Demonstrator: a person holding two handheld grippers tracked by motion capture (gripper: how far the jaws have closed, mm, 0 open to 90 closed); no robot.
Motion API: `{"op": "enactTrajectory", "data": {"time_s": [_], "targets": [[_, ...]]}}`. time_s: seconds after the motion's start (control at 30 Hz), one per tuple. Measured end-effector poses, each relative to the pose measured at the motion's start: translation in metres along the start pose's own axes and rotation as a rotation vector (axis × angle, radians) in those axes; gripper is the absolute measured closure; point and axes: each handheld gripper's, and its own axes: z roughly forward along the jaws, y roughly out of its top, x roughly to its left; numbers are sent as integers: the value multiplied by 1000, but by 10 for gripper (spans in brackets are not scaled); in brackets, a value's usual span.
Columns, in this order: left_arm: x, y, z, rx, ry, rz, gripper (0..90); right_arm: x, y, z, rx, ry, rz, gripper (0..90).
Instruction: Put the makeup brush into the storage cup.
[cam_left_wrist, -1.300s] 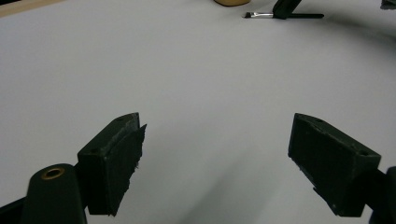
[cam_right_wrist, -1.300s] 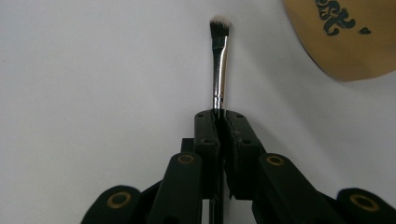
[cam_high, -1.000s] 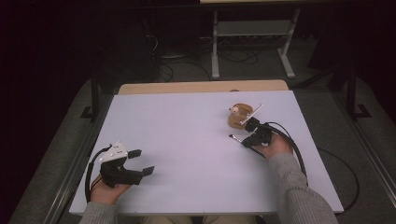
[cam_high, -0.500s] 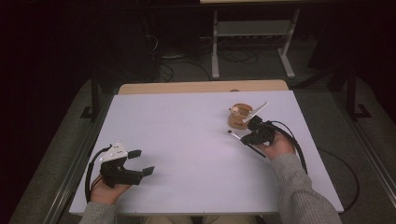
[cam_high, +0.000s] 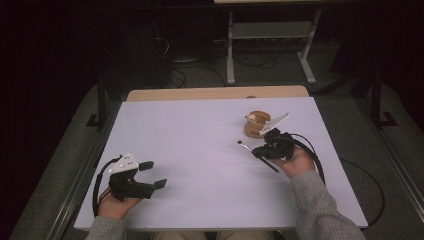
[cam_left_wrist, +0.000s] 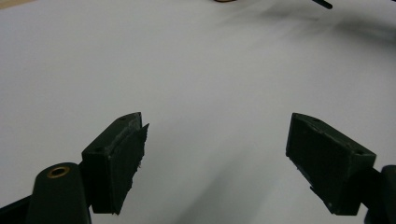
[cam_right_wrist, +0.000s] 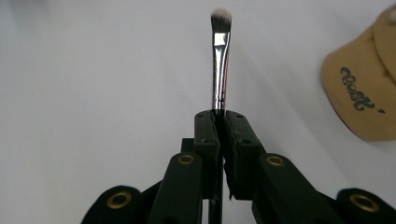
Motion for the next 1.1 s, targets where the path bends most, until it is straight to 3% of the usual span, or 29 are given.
{"op": "enactTrajectory", "data": {"time_s": [0.23, 0.53, 1.1], "targets": [[-3, -1, 6, 13, -18, -1, 191, 16, 3, -4, -51, 26, -43, 833], [-13, 8, 16, 12, -73, 18, 199, 32, 3, -1, -114, 79, -75, 833], [-32, 52, 49, 40, -181, 95, 232, 58, 19, 2, -206, 197, -142, 832]]}}
